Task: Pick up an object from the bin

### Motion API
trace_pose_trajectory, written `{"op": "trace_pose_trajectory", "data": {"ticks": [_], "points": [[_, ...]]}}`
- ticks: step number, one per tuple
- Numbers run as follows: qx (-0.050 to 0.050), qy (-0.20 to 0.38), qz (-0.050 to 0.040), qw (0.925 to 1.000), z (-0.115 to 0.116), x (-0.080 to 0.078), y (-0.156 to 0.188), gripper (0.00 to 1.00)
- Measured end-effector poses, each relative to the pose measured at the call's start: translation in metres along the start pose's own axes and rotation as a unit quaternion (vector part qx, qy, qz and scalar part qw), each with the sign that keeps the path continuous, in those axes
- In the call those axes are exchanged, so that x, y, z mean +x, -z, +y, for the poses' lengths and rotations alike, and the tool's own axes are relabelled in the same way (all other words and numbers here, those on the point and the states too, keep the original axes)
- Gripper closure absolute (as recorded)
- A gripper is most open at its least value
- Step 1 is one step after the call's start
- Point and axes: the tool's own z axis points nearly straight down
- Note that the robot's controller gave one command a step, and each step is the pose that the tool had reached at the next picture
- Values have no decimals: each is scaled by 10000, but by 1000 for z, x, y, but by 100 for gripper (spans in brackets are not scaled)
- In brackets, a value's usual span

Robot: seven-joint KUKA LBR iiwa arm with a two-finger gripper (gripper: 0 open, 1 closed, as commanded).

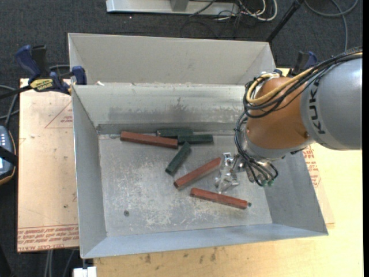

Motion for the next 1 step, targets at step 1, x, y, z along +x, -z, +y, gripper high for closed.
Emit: {"op": "trace_pose_trajectory", "data": {"ticks": [1], "points": [[1, 346, -12, 9994, 7, 9, 14, 0]]}}
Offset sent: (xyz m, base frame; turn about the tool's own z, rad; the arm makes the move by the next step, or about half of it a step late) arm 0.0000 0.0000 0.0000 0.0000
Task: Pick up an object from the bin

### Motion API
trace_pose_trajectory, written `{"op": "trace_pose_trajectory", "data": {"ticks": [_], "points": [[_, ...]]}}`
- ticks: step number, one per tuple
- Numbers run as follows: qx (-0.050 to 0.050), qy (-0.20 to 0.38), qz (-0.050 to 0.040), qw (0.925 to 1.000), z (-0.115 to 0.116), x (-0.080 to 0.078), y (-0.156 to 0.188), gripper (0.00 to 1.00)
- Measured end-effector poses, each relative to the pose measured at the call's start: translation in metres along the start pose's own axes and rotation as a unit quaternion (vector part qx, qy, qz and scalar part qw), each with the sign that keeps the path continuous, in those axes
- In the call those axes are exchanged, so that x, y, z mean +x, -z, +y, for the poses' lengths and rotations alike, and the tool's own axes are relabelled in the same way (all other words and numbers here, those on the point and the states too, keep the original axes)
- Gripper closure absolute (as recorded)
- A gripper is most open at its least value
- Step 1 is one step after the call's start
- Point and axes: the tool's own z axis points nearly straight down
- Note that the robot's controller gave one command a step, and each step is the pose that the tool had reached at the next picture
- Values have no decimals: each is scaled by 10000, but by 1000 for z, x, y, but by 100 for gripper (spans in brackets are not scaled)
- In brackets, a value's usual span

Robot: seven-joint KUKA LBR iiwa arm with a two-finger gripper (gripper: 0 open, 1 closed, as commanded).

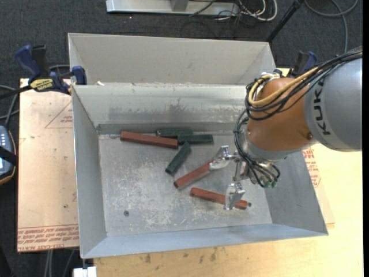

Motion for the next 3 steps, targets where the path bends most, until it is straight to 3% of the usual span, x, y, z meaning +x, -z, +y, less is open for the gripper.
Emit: {"op": "trace_pose_trajectory", "data": {"ticks": [1, 2, 3], "points": [[-1, 262, 2, 9997, 6, 7, -26, 100], [-1, 265, 2, 9996, 6, 7, -26, 0], [-1, 267, 2, 9996, 6, 7, -26, 0]]}}
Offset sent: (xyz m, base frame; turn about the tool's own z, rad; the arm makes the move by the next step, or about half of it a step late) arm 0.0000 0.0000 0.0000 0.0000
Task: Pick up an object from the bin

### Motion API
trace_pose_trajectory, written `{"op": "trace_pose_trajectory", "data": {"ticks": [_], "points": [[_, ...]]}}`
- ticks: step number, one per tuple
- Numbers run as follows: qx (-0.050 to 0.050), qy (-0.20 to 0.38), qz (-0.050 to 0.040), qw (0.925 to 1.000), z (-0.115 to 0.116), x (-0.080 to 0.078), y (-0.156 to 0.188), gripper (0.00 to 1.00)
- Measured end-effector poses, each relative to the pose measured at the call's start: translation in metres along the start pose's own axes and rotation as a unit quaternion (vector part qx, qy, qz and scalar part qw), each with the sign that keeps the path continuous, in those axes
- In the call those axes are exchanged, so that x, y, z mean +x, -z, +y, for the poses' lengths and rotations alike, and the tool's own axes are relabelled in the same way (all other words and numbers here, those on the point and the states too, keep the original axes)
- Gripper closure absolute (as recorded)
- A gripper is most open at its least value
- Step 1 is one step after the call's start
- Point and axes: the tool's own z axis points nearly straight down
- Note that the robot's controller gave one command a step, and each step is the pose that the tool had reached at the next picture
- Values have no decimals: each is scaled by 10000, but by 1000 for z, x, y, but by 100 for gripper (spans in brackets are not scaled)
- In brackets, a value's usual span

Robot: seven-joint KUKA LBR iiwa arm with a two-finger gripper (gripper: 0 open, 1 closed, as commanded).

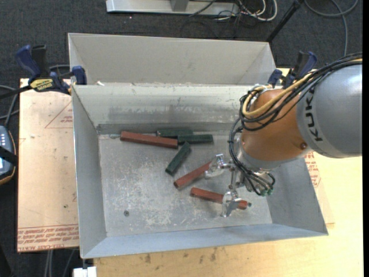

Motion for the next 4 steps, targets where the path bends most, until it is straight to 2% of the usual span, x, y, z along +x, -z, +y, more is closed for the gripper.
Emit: {"op": "trace_pose_trajectory", "data": {"ticks": [1, 2, 3, 4], "points": [[2, -652, -82, 9978, -6, -13, -31, 100], [3, -651, -83, 9978, -6, -13, -31, 100], [5, -452, -19, 9990, 4, -14, 158, 100], [12, -449, -60, 9990, 4, -16, 163, 100]]}}
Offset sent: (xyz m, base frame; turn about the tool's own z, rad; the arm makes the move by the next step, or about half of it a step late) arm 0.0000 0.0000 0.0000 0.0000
